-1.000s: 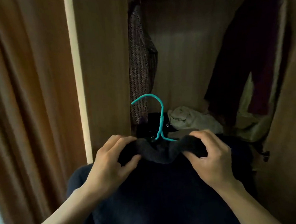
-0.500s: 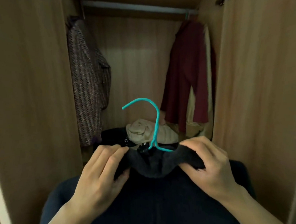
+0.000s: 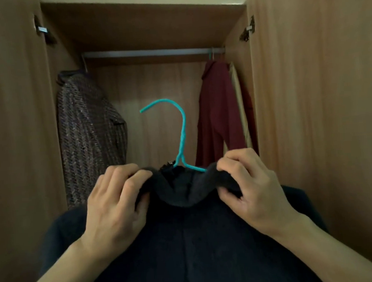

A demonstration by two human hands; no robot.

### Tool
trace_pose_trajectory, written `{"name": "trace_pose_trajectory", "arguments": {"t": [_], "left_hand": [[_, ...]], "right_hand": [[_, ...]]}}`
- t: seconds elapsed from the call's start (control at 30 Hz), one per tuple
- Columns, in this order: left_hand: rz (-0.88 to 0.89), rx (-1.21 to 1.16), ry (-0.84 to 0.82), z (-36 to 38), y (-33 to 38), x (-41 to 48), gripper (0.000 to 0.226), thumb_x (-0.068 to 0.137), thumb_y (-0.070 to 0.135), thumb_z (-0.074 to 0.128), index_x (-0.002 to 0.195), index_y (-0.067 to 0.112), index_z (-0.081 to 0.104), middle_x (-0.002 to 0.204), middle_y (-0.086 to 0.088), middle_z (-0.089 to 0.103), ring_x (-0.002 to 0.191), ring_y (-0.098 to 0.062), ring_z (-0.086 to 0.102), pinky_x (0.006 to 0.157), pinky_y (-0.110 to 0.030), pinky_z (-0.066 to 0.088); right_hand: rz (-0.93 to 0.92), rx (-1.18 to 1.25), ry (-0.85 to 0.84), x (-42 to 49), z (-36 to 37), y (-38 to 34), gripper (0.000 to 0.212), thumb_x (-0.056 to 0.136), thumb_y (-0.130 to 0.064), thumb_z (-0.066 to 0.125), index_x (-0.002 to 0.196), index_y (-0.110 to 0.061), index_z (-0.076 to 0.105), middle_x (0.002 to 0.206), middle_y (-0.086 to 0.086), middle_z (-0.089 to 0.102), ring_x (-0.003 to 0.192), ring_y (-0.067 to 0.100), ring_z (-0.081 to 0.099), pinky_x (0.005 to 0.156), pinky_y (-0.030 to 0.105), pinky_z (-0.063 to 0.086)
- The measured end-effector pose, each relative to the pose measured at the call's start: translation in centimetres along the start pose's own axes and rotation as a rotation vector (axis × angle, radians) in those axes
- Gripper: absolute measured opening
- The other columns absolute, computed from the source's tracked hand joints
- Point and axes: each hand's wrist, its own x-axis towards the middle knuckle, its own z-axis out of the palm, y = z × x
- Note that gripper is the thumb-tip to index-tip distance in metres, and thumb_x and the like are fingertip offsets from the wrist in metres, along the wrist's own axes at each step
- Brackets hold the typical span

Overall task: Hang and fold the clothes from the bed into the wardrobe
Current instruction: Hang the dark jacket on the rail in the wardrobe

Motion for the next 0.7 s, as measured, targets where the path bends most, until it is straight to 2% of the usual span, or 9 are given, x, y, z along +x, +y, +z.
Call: {"name": "trace_pose_trajectory", "arguments": {"t": [0.1, 0.27, 0.5, 0.7], "left_hand": [[0.023, 0.065, -0.016, 1.4, -1.9, 1.8, 0.032, 0.088, 0.008, 0.057, 0.119, 0.006, 0.05, 0.109, -0.015, 0.057, 0.086, -0.037, 0.057, 0.066, -0.053, 0.049], [-0.059, 0.088, -0.014, 4.9, -4.9, 3.9, 0.039, 0.084, 0.001, 0.06, 0.121, 0.005, 0.046, 0.113, -0.021, 0.054, 0.091, -0.041, 0.055, 0.073, -0.056, 0.05], [-0.024, 0.053, 0.073, 8.5, -11.2, 5.7, 0.035, 0.09, 0.003, 0.058, 0.123, 0.004, 0.045, 0.116, -0.023, 0.05, 0.094, -0.042, 0.052, 0.078, -0.055, 0.049], [0.003, 0.067, 0.15, 12.4, -16.1, 7.7, 0.036, 0.089, -0.001, 0.061, 0.122, 0.003, 0.047, 0.114, -0.024, 0.054, 0.094, -0.041, 0.052, 0.076, -0.055, 0.048]], "right_hand": [[-0.014, -0.053, 0.049, 1.9, 1.6, 1.5, 0.039, 0.081, -0.014, 0.066, 0.117, -0.016, 0.05, 0.107, 0.005, 0.056, 0.097, 0.021, 0.054, 0.057, 0.029, 0.053], [-0.025, -0.147, 0.084, 5.4, 4.6, 3.9, 0.039, 0.082, -0.013, 0.068, 0.118, -0.016, 0.052, 0.107, 0.003, 0.057, 0.096, 0.021, 0.053, 0.06, 0.027, 0.052], [-0.061, -0.278, 0.1, 9.9, 8.2, 5.6, 0.04, 0.083, -0.014, 0.07, 0.12, -0.016, 0.054, 0.11, 0.004, 0.058, 0.098, 0.023, 0.053, 0.062, 0.03, 0.052], [-0.056, -0.355, 0.124, 13.1, 11.7, 7.5, 0.04, 0.084, -0.015, 0.07, 0.12, -0.017, 0.053, 0.11, 0.002, 0.057, 0.098, 0.022, 0.053, 0.062, 0.034, 0.054]]}}
